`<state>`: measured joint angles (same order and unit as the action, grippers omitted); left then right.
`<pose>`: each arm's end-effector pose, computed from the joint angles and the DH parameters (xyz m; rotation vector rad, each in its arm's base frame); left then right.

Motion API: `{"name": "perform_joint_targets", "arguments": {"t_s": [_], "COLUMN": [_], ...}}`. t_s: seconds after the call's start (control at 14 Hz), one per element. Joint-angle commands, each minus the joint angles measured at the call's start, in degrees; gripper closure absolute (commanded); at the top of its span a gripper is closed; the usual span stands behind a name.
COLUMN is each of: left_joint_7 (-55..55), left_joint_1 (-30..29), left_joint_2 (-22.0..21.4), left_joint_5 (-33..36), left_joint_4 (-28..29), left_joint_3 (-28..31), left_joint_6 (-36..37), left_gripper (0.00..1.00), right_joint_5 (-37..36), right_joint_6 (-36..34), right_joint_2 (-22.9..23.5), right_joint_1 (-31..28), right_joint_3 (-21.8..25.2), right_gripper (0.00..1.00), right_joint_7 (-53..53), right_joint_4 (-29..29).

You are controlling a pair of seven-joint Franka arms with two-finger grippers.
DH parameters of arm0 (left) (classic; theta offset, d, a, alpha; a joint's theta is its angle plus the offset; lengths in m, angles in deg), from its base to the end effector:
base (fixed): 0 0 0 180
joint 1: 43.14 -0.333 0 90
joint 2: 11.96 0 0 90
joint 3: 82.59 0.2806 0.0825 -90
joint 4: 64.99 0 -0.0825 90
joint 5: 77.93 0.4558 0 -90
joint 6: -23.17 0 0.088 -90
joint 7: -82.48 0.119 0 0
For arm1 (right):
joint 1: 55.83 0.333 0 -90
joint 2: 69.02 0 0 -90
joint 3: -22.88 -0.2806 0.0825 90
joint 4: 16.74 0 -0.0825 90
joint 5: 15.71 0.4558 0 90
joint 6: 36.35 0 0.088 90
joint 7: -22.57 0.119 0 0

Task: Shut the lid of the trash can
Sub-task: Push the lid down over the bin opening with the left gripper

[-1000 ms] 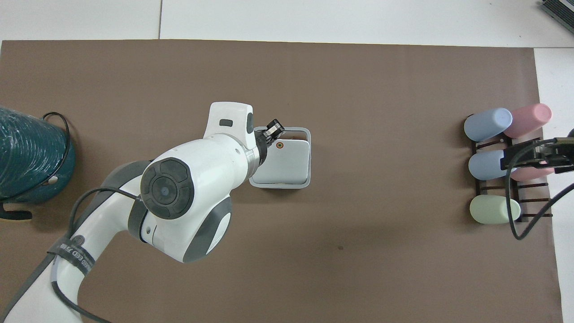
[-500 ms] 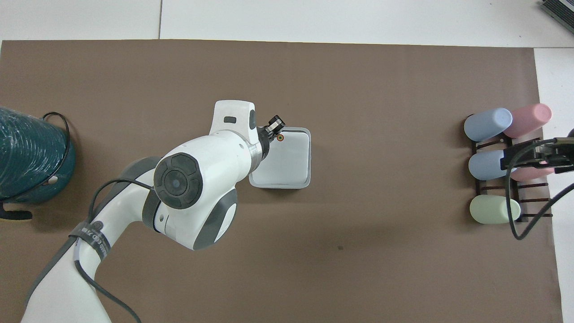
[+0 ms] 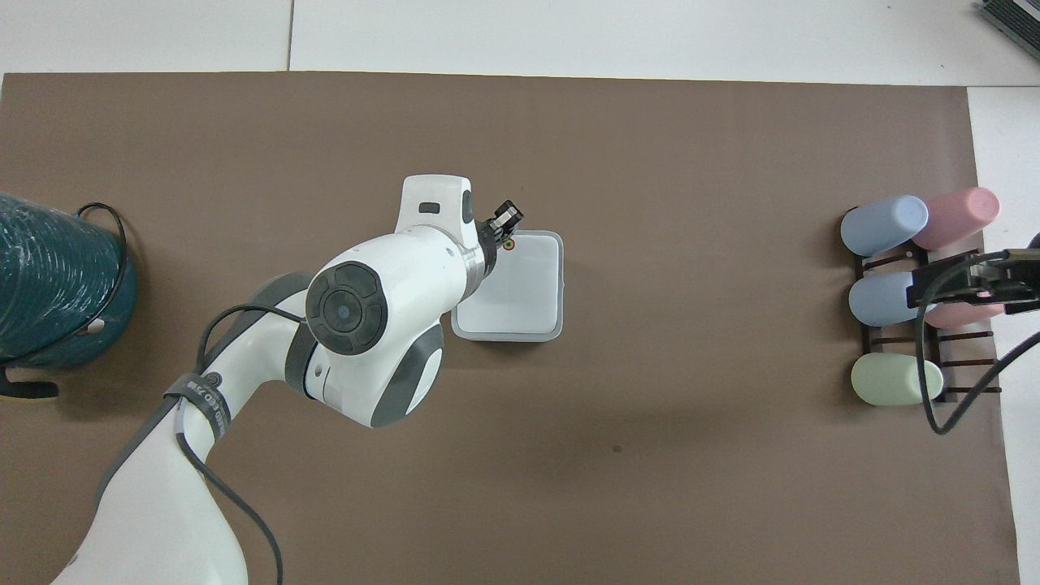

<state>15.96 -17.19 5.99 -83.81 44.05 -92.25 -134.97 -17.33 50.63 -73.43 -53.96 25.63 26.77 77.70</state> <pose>0.5866 -0.4096 0.3125 2.4899 0.8344 0.3452 0.5980 -0.0135 0.5778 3.1113 -0.1388 -0.0819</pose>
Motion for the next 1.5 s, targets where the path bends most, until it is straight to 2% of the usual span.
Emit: {"name": "perform_joint_targets", "arguments": {"t_s": [0.0,0.29,0.71,1.14,1.43], "left_joint_7": [0.1,0.5,0.5,0.5,0.5], "left_joint_1": [0.1,-0.2,-0.1,0.1,0.1], "left_joint_2": [2.2,3.5,3.1,1.5,0.3], "left_joint_5": [-0.1,0.5,0.6,0.6,0.6], "left_joint_4": [-1.5,-1.0,-1.7,-4.3,-4.8], "left_joint_3": [0.0,0.0,0.0,0.1,0.0], "left_joint_6": [-1.0,-1.1,0.3,8.9,11.2], "left_gripper": [1.0,1.0,1.0,1.0,1.0], "right_joint_5": [-0.1,-0.1,-0.1,-0.1,-0.1], "right_joint_6": [-0.9,-0.9,-0.9,-0.9,-0.9], "right_joint_2": [-0.4,-0.4,-0.4,-0.4,-0.4], "right_joint_1": [-0.5,-0.5,-0.6,-0.5,-0.5], "right_joint_3": [-0.3,-0.3,-0.3,-0.3,-0.3], "right_gripper": [0.0,0.0,0.0,0.0,0.0], "right_joint_7": [-1.7,-1.7,-1.7,-1.7,-1.7], "right_joint_4": [0.0,0.0,0.0,0.0,0.0]}}
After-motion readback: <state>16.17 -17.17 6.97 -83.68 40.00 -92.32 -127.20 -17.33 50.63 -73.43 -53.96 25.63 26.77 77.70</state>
